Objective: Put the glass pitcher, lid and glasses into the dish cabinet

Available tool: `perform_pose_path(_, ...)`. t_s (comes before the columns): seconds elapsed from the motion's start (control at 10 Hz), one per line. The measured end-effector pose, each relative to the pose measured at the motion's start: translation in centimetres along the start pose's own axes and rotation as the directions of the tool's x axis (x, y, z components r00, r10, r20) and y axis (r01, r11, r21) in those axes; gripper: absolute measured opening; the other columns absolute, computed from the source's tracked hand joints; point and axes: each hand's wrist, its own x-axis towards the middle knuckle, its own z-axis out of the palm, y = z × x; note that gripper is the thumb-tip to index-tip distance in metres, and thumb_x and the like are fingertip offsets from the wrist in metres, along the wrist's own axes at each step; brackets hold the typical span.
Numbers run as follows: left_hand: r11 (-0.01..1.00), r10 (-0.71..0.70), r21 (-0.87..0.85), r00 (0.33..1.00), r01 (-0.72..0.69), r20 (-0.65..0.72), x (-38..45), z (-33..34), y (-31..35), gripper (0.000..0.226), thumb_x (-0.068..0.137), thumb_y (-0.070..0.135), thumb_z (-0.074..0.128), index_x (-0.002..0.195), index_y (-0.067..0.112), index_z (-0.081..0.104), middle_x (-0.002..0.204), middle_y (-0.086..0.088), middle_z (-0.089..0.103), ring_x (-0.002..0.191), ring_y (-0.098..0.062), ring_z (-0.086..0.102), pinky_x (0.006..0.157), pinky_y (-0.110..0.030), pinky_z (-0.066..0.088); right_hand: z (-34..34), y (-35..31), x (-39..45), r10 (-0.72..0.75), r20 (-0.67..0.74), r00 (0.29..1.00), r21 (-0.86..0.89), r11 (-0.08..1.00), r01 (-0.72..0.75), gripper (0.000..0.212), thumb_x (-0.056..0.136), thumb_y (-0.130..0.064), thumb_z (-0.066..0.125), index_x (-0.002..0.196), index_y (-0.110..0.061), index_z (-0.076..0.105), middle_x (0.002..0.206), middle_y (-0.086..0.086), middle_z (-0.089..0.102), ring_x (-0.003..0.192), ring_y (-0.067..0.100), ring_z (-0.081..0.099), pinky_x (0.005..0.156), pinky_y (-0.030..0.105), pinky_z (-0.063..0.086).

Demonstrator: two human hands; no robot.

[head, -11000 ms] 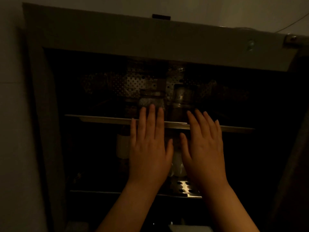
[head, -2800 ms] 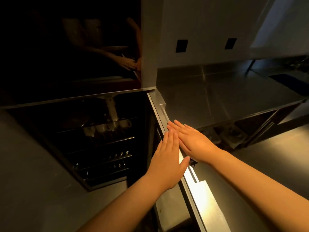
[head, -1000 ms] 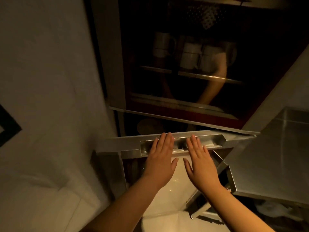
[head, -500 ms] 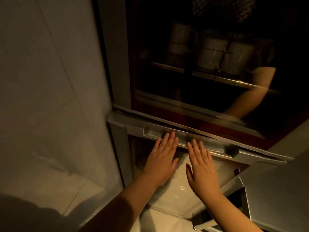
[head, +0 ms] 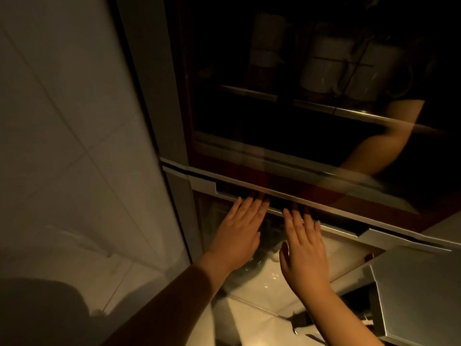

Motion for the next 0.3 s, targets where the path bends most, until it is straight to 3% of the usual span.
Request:
perform_pose_path(0.1, 0.999, -0.030, -0.028, 0.999, 0.032, 0.045, -0.1, -0.9, 0.7, 0.071, 0.092, 0.033, 0.046, 0.149, 0.013, 0.008, 0.155, -0.007, 0.018, 0.141, -0.019, 0.006, 0.114, -0.044, 0.003, -0.3, 0.2, -0.2, -0.013, -0.013, 1.000, 0.022, 1.000, 0.014, 0.093, 0.067, -0.017, 0.076, 0.146, -0.011, 0.027, 0.147, 0.014, 0.035, 0.140, 0.025, 0.016, 0.116, 0.041, 0.003)
perform_pose_path(0.2, 0.984, -0.107, -0.140, 0.993, 0.113, 0.049, -0.5, -1.8, 1.5, 0.068, 0.099, 0.032, 0.036, 0.148, 0.021, -0.009, 0.156, 0.002, -0.010, 0.140, -0.012, -0.018, 0.115, -0.032, -0.011, -0.6, 0.5, -0.5, -0.072, -0.041, 0.997, 0.033, 0.997, 0.073, 0.090, 0.069, -0.019, 0.075, 0.146, -0.008, 0.029, 0.148, 0.015, 0.033, 0.140, 0.026, 0.015, 0.116, 0.042, 0.003)
perform_pose_path(0.3, 0.952, -0.227, -0.189, 0.970, 0.239, 0.082, -1.6, -2.5, 3.0, 0.066, 0.100, 0.031, 0.033, 0.149, 0.023, -0.011, 0.152, 0.007, -0.021, 0.140, -0.009, -0.022, 0.118, -0.031, -0.008, -1.3, 1.4, -0.7, -0.172, -0.029, 0.985, 0.031, 0.984, 0.173, 0.085, 0.072, -0.022, 0.072, 0.145, -0.007, 0.030, 0.150, 0.017, 0.029, 0.140, 0.030, 0.016, 0.114, 0.044, 0.007)
